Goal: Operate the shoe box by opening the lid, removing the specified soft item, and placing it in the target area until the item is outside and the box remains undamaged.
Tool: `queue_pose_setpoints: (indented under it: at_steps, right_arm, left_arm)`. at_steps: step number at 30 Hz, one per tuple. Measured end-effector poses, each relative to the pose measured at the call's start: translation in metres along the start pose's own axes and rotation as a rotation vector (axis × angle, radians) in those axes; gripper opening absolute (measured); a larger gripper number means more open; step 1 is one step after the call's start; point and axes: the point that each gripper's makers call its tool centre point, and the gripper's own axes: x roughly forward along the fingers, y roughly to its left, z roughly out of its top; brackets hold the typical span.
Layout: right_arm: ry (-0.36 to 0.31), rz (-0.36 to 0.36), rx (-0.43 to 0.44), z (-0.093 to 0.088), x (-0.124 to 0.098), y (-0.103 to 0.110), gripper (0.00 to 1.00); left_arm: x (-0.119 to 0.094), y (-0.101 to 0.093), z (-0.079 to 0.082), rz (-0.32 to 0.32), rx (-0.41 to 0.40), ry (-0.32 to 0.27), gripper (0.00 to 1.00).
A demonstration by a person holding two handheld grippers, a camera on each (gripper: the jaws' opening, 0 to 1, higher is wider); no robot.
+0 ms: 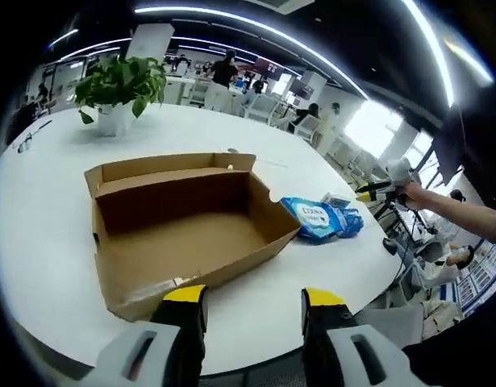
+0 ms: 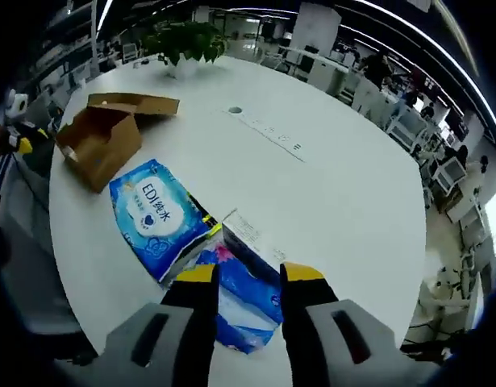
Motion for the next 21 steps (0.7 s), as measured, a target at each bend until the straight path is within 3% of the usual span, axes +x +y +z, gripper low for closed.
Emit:
queue_pose_setpoints:
  at_steps: [3, 6, 17, 21]
  right_arm:
    - [-0.102, 0.066, 0.169, 0.005, -0.007, 0.027, 0.32]
    - [-0.180, 0.077, 0.227, 0.009, -0.014, 0.048, 0.32]
    - [-0.205, 0.112, 0.255, -0.006, -0.013, 0.140, 0.34]
    - [-0.253, 0.120, 0.323, -0.004, -0.012, 0.171, 0.34]
  left_arm:
    - [-0.002, 0.000, -0.003, -0.014, 0.005, 0.007, 0.47]
    - [-0.003, -0.008, -0.010, -0.049, 0.055, 0.035, 0.48]
    - [0.009, -0.017, -0.025, -0.117, 0.081, 0.075, 0.48]
    - [0.014, -0.019, -0.027, -0.131, 0.096, 0.087, 0.48]
